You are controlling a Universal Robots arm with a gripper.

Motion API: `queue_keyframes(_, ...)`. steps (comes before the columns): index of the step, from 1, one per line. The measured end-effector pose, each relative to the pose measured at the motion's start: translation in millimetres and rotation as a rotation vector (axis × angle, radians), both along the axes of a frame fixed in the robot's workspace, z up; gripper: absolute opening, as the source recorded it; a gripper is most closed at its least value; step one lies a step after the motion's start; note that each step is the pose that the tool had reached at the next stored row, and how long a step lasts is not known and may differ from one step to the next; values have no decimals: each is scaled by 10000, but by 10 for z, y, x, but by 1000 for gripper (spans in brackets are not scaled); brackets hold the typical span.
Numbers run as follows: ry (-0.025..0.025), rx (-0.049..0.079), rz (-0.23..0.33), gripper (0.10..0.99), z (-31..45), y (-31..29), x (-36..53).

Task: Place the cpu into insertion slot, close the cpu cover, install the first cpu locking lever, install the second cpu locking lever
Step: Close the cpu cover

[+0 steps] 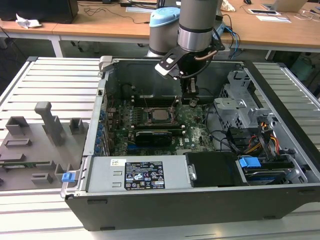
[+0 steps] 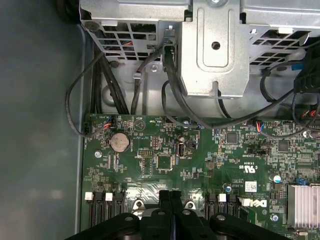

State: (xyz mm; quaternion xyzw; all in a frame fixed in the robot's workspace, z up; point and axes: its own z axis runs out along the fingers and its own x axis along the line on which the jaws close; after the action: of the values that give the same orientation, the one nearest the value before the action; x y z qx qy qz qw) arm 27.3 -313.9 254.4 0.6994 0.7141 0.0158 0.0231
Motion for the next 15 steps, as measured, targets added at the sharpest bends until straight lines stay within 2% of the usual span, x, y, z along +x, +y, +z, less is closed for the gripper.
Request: queue_keyframes(15, 0, 0, -1, 106, -1, 0, -57)
